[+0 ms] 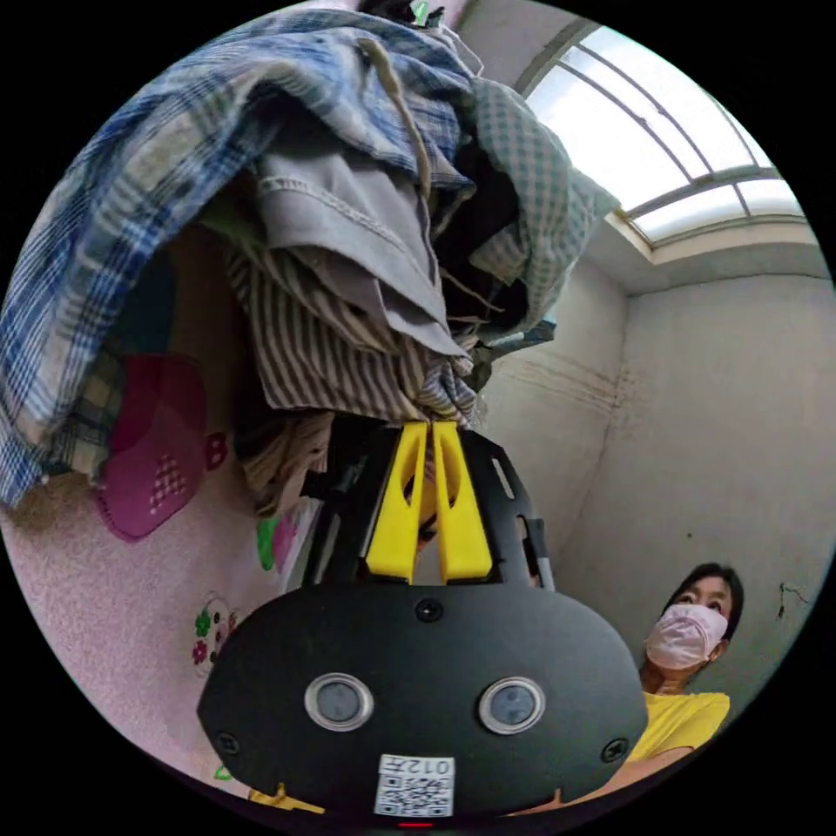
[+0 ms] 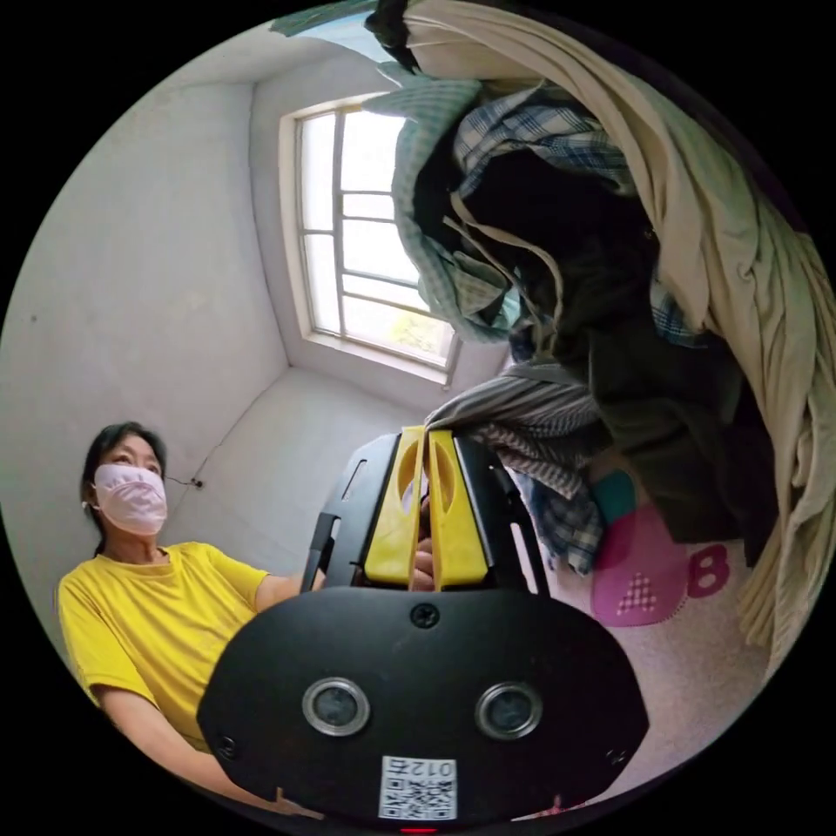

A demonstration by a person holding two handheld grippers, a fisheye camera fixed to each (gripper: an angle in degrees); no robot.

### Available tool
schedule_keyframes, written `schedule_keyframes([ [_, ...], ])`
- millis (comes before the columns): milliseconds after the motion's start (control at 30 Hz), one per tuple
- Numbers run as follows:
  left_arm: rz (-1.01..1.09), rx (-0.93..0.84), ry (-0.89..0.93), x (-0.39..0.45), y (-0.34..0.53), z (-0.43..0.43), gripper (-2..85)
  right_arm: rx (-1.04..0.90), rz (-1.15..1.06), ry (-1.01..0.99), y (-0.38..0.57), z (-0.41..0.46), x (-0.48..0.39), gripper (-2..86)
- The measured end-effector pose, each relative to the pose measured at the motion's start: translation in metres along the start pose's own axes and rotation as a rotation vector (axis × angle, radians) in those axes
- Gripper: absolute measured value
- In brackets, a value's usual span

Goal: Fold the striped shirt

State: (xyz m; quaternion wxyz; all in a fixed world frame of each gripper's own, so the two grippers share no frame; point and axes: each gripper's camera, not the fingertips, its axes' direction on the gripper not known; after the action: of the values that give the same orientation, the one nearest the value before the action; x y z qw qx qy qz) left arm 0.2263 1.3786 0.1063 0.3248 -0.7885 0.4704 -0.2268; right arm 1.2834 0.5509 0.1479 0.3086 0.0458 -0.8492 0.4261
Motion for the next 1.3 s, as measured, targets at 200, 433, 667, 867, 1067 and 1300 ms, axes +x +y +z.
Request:
schedule_keyframes([
  [200, 0.393, -0.239, 0.001, 0.180, 0.011, 0.032, 1.1, 0.098, -0.255, -0.287, -0.024, -0.002, -0.101, 0.4],
  [433, 0.830, -0.391, 0.045, 0.478, 0.094, 0.049, 0.2, -0.014, -0.598, -0.291, -0.066, 0.048, -0.307, 0.2],
  [667, 1.068, -0.272, -0.162, 0.637, 0.223, -0.048, 0.1, -0.096, -0.646, -0.205, -0.017, 0.113, -0.404, 0.2],
  [867, 1.083, -0.184, -0.327, 0.680, 0.312, -0.155, 0.1, -0.211, -0.549, -0.219, 0.050, 0.217, -0.410, 0.3],
  [1067, 1.145, -0.130, -0.423, 0.709, 0.411, -0.242, 0.1, -0.306, -0.589, -0.206, 0.136, 0.305, -0.422, 0.4],
  [1300, 0.946, -0.283, -0.704, 0.578, 0.496, -0.291, 0.3, -0.462, -0.252, 0.009, 0.265, 0.354, -0.280, 0.9],
])
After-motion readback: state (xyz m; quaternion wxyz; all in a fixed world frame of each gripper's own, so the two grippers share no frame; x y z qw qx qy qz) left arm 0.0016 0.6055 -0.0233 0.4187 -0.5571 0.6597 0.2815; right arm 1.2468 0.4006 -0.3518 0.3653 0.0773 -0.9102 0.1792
